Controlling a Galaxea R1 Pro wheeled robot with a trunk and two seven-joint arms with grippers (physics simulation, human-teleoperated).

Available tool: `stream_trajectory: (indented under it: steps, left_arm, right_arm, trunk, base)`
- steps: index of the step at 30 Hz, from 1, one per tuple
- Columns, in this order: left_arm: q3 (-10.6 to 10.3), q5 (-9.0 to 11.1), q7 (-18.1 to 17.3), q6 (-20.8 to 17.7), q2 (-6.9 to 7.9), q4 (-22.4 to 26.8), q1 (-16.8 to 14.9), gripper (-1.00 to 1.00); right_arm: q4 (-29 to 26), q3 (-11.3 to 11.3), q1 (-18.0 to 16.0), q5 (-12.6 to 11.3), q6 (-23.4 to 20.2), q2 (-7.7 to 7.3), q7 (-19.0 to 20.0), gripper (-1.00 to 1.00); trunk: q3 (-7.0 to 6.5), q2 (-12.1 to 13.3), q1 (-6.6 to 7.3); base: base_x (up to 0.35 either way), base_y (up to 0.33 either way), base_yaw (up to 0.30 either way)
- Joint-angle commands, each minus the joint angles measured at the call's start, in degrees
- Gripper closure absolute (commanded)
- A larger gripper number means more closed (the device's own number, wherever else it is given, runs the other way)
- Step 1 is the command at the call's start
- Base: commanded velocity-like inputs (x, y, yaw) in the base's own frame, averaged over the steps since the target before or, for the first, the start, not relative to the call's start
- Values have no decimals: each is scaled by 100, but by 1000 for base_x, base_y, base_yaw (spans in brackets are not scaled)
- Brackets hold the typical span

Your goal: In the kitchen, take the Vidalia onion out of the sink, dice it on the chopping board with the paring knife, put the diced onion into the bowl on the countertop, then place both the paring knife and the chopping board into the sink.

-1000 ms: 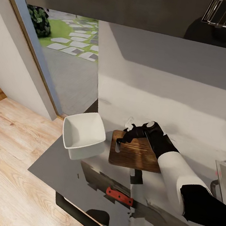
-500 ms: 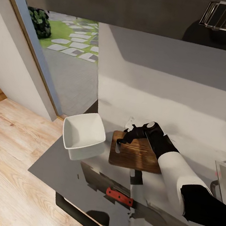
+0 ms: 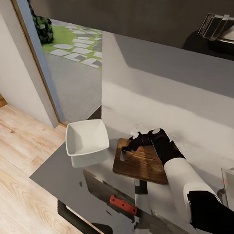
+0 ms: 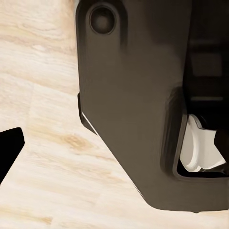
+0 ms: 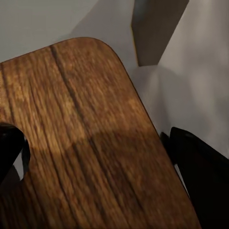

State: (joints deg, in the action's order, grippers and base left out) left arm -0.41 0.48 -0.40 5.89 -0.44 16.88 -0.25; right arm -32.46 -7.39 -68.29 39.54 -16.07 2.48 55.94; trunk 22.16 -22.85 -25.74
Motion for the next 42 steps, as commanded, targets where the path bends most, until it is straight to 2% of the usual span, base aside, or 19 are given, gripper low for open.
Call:
stream_trajectory:
  steps: [1,35,38,42]
  left_arm:
    - [-3,5,-4,17,0,-1,-2,-100]
    - [-3,5,-4,17,0,-1,-2,-100]
    - [-3,5,-4,17,0,-1,-2,-100]
    - [-3,5,-4,17,0,-1,-2,-100]
  right_arm:
    - [61,-21,0,89,-48,-2,22,100]
    - [56,-9,0,94,-72,-10,13,100]
    - [51,-3,0,96,-151,-11,13,100]
    - [18,1,0,90,-513,-11,13,100]
  trunk:
    - [0,-7,-4]
    - [-313,-7,-4]
    - [-341,-7,-4]
    - [-378,-7,-4]
  base:
    - [0,0,0]
    - [0,0,0]
    - [0,0,0]
    - [-16,0,0]
